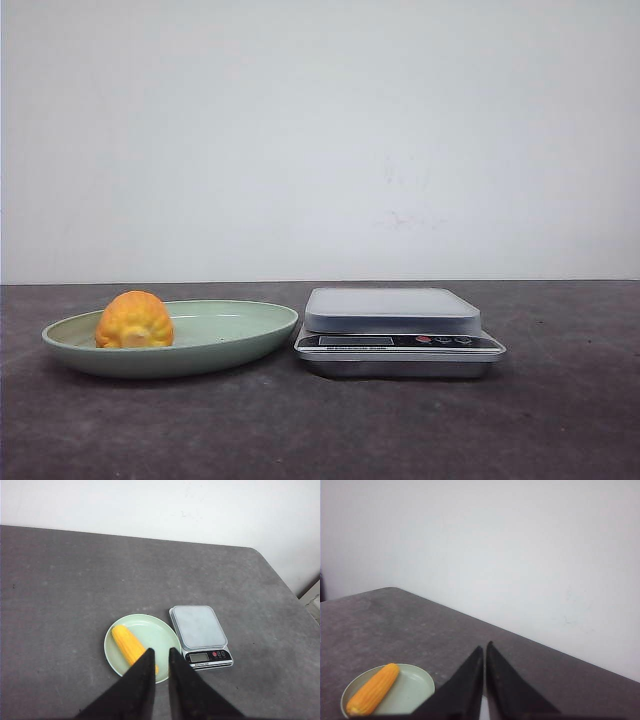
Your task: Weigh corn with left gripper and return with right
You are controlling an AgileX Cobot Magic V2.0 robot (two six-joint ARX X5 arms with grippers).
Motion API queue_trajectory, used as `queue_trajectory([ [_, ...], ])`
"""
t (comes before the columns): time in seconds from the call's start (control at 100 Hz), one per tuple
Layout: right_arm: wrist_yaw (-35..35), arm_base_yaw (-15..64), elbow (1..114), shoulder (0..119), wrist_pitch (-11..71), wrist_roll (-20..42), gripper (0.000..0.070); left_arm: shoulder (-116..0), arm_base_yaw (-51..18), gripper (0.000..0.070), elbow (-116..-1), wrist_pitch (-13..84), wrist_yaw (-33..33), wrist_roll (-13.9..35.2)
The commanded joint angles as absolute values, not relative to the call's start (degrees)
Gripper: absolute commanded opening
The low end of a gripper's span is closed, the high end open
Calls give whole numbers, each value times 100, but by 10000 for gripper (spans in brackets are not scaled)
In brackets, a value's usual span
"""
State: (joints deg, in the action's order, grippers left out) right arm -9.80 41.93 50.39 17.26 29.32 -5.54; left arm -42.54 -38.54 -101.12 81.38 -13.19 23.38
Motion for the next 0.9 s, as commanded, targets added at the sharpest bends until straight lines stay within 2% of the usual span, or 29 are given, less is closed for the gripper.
queue_trajectory([
  [0.0, -871, 4029, 5065, 1503, 2910, -471, 0, -4272, -3896, 0, -10239, 8270, -1306, 2355],
  [0.09, -1116, 3516, 4862, 1096, 3555, -609, 0, -4272, -3896, 0, -10239, 8270, -1308, 2355],
  [0.16, -1540, 3072, 4429, 777, 3896, -471, 0, -4272, -3896, 0, -10239, 8270, -1306, 2355],
  [0.3, -2202, 2303, 2987, 163, 3374, 64, 0, -4272, -3896, 0, -10239, 8270, -1306, 2355],
  [0.38, -1920, 1953, 2141, 23, 2644, 283, 0, -4272, -3896, 0, -10239, 8270, -1306, 2355],
  [0.51, -1221, 1544, 1044, 23, 1302, 263, 0, -4270, -3898, 0, -10239, 8267, -1347, 2355],
  [0.66, -1013, 1260, 73, 23, 23, 266, 0, -4272, -3898, 0, -10239, 8267, -1347, 2355],
  [0.82, -683, 993, 80, 23, 976, 279, 0, -4268, -3898, 0, -10250, 8265, -1352, 2355],
  [0.89, -598, 965, 80, 23, 987, 246, 0, -4268, -3898, 0, -10250, 8265, -1352, 2353],
])
